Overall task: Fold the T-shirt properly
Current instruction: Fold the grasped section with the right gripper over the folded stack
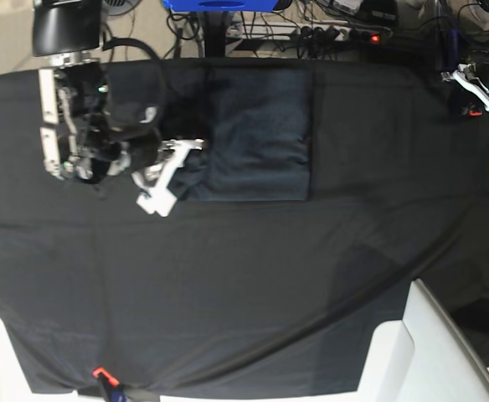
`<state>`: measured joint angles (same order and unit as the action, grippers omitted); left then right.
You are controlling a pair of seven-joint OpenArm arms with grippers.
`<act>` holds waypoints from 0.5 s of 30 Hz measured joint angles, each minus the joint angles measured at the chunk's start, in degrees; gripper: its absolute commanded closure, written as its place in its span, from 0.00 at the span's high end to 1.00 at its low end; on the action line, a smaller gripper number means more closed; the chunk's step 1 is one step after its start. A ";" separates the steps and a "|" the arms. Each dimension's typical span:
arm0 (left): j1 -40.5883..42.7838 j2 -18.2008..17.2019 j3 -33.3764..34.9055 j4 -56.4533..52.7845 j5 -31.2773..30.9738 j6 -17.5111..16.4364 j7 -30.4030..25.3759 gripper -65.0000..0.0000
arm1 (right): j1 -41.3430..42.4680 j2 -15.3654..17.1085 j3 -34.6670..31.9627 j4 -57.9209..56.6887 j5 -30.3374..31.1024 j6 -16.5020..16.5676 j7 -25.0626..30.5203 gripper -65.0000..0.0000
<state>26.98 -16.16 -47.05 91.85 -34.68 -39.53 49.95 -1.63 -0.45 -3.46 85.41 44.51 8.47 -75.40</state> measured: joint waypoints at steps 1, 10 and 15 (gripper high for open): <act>0.02 0.00 0.00 0.00 -0.02 0.00 0.00 0.00 | 0.02 -0.55 -0.72 0.00 -0.13 -0.52 -0.02 0.01; 0.92 -0.04 0.00 -0.59 -0.07 0.00 -0.04 0.00 | 1.81 -1.46 -4.44 -1.29 -0.17 -8.04 4.13 0.01; 1.11 -0.02 0.00 -1.51 0.13 0.02 0.00 0.00 | 5.53 -1.57 -6.38 -8.28 0.04 -8.52 5.95 0.01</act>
<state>28.10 -16.19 -47.05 90.35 -34.54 -39.51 49.95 3.90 -2.02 -9.85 77.12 44.56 -0.05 -69.45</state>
